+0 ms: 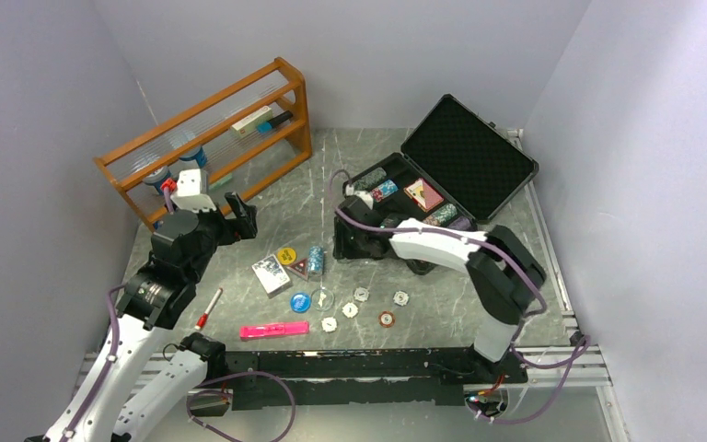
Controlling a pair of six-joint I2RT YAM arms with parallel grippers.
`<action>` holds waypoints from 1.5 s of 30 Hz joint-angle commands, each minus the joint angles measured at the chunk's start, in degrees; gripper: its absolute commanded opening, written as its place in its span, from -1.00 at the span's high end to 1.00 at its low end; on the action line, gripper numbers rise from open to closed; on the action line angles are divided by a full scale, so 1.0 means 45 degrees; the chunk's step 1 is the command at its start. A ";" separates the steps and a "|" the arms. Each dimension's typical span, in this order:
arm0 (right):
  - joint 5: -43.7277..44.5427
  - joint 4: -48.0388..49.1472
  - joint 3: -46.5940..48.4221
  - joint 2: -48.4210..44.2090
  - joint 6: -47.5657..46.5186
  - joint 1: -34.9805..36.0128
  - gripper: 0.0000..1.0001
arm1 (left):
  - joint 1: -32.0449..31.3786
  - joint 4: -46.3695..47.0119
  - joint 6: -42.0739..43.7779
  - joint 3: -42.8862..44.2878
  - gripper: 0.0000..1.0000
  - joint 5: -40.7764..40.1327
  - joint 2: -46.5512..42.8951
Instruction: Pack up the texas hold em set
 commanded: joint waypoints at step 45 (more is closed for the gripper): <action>0.6090 0.0943 0.6893 0.4133 0.6352 -0.5444 0.54 | 0.0030 -0.0398 -0.0242 0.0487 -0.93 0.0463 0.0345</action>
